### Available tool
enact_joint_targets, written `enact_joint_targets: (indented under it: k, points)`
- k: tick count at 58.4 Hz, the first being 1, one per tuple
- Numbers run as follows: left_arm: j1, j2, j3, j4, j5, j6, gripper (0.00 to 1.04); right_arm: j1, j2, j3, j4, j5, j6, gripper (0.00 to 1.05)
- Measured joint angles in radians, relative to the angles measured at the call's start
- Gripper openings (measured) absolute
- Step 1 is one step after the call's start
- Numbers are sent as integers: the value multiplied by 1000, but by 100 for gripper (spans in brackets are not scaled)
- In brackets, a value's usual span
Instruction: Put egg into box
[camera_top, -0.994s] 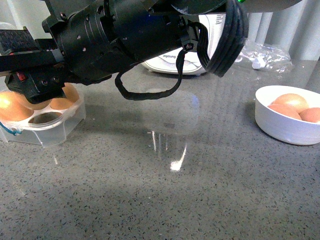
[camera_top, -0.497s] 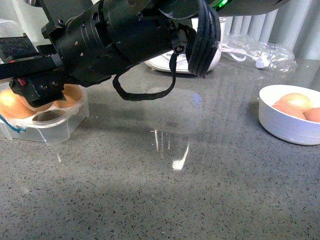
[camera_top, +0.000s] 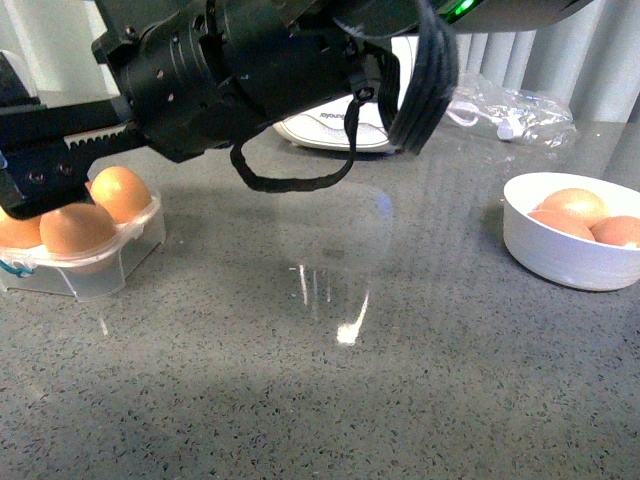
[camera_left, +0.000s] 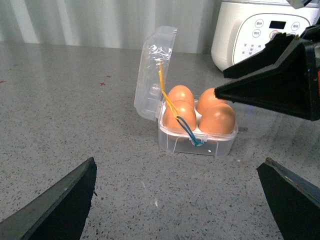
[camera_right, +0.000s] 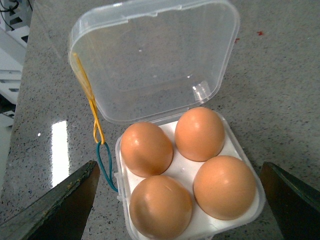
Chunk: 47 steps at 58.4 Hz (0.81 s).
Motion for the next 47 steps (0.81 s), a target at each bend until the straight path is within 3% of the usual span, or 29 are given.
enact_joint_targets:
  k: [15,27,37,47]
  points:
    - [0,0,0,0,0,0,98,-103,-127,-91,92,61,48,98]
    - [0,0,0,0,0,0,98,-201,-277,-246,191,200,42,98]
    - [0,0,0,0,0,0,98,-307,-511,-493,330,445,-2,98]
    - [0,0,0,0,0,0,98,-338,-649,-643,401,646,-89,98]
